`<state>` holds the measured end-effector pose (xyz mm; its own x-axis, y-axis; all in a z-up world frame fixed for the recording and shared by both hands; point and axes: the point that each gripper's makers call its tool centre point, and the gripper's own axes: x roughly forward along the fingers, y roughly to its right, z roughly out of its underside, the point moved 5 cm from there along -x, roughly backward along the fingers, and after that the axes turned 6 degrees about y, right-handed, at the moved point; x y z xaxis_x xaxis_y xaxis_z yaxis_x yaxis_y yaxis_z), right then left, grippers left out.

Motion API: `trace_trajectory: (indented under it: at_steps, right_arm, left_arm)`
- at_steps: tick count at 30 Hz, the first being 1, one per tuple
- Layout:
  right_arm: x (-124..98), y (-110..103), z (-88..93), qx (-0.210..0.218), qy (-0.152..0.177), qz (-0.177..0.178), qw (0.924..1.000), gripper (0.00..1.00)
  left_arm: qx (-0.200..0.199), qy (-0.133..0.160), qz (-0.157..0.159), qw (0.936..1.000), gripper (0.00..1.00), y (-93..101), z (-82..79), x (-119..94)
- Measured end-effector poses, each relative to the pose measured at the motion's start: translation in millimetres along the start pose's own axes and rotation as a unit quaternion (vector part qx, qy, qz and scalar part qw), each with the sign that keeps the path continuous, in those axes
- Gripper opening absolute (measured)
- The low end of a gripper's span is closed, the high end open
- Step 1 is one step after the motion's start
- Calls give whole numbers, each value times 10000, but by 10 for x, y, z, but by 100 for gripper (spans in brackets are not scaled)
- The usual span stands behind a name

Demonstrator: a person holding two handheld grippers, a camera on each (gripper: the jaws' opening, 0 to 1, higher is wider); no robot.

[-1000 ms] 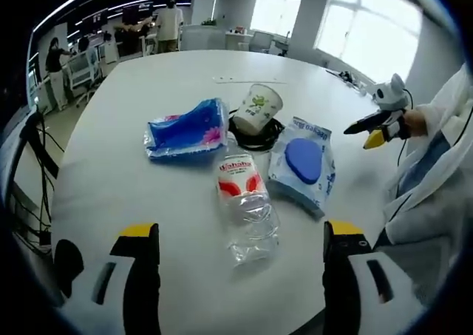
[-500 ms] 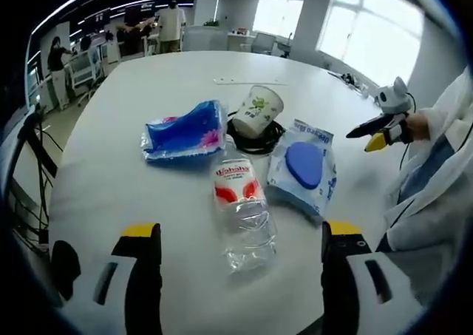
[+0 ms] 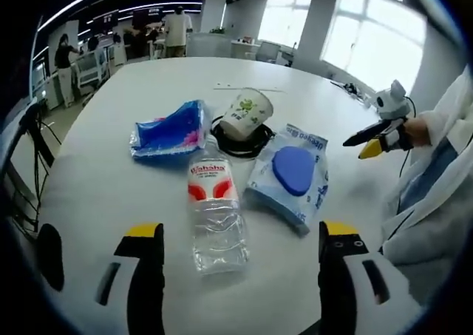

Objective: Arrange the tabletop items into an orderly group along one side of the table until the central work area is clear of visible clutter.

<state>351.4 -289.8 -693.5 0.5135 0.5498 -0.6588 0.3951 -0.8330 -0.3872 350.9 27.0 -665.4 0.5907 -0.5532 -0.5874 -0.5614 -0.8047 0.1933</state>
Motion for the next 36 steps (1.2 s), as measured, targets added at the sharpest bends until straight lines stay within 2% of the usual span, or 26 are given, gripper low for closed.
trace_trajectory:
  at_steps: [2, 9, 13, 17, 21, 24, 27, 30, 36]
  right_arm:
    - [1, 3, 5, -11, -4, -1, 10000, 80]
    - [12, 19, 23, -25, -33, -14, 10000, 79]
    - [19, -5, 5, -251, -34, -48, 9997, 78]
    - [22, -25, 8, -295, -40, -106, 9995, 78]
    - [14, -26, 6, -347, -41, -117, 9993, 76]
    - [16, -18, -4, -342, -13, -121, 9993, 76]
    - [19, -4, -17, -324, 14, -132, 9994, 75]
    - [17, 31, -40, -412, 16, -124, 9991, 73]
    - [13, 62, -73, -506, 30, -157, 9986, 71]
  left_arm:
    - [-102, 140, -160, 9997, 86, 9, -23, -25]
    - [-287, 386, -245, 9985, 84, 179, 19, -38]
    - [-448, 530, -366, 9969, 82, 243, 45, -10]
    - [-486, 671, -460, 9955, 86, 281, 49, 8]
    - [-458, 688, -697, 9941, 79, 267, 28, -46]
    - [-432, 838, -906, 9914, 77, 273, 5, -101]
    - [-797, 907, -1044, 9872, 72, 341, 37, -142]
    - [-990, 998, -937, 9856, 72, 457, 88, -114]
    - [-1089, 877, -827, 9867, 70, 643, 199, -5]
